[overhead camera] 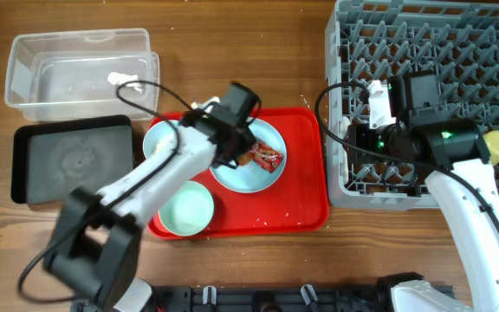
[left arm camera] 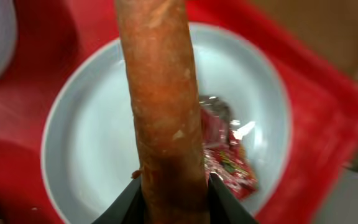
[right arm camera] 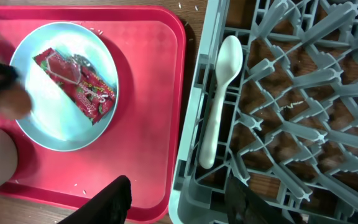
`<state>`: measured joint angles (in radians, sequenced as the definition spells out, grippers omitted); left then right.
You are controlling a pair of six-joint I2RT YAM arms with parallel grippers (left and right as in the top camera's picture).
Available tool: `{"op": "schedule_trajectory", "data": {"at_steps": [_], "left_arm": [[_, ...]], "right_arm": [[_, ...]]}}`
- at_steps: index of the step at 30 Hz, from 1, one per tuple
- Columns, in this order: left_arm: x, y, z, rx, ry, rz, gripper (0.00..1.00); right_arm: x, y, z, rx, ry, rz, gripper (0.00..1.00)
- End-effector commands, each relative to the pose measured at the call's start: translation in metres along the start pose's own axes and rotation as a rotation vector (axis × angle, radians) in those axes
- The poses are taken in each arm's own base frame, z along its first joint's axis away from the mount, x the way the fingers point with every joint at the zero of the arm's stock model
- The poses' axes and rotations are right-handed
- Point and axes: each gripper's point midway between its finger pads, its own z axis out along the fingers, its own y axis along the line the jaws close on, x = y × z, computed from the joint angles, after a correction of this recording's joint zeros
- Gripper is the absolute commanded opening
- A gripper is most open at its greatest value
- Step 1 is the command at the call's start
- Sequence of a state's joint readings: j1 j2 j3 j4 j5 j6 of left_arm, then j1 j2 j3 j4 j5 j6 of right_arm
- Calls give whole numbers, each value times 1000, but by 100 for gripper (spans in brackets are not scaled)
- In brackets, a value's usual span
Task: Sort waste into correct bins and load items into the dishwasher rack
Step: 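Grasp the carrot on the blue plate with the left gripper, then place the carrot onto the black tray and open left gripper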
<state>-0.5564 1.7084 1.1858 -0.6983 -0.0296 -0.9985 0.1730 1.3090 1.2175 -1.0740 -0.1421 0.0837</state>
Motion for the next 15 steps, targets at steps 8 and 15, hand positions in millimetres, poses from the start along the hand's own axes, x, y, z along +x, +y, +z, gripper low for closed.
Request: {"op": "schedule_trajectory", "data": {"at_steps": [8, 15], "left_arm": [[-116, 116, -98, -45, -223, -212, 23], [-167, 263, -103, -222, -272, -631, 23]], "right_arm": [[-1, 2, 1, -12, 4, -13, 51], [-1, 2, 1, -12, 4, -12, 51]]}}
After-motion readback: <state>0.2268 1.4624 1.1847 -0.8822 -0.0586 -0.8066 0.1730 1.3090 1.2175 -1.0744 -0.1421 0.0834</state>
